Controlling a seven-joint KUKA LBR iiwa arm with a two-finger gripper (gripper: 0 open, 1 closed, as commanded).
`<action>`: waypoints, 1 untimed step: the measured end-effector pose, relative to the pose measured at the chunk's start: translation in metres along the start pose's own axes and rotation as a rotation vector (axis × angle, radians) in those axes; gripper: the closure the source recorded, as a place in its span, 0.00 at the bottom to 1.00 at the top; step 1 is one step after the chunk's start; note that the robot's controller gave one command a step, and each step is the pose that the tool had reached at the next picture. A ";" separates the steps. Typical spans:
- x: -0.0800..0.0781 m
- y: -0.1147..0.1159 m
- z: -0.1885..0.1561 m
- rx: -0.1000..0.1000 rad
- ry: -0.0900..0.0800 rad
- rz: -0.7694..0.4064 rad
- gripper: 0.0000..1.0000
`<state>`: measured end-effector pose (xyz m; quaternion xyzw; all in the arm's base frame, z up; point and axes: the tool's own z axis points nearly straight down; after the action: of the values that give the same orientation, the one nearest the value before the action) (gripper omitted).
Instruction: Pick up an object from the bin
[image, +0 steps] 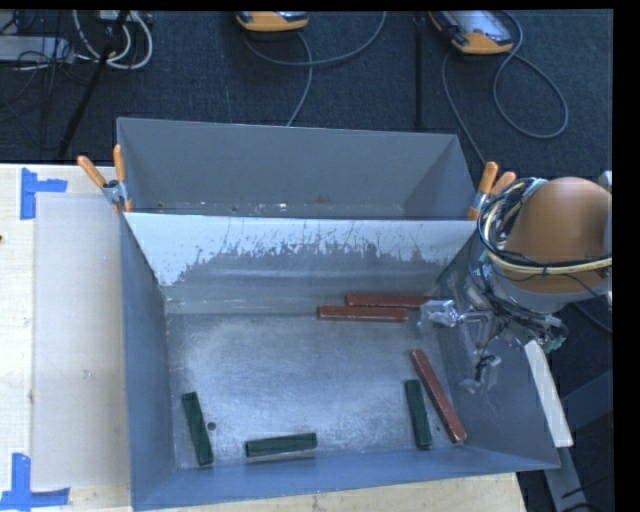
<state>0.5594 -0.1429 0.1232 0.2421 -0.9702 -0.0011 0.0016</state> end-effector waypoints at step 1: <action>0.052 0.016 -0.025 0.001 0.000 -0.402 0.00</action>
Offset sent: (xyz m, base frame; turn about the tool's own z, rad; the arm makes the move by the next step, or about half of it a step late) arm -0.0525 -0.0106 0.0254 -0.4038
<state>0.5065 -0.1536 0.1483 0.4309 -0.9024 -0.0008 0.0011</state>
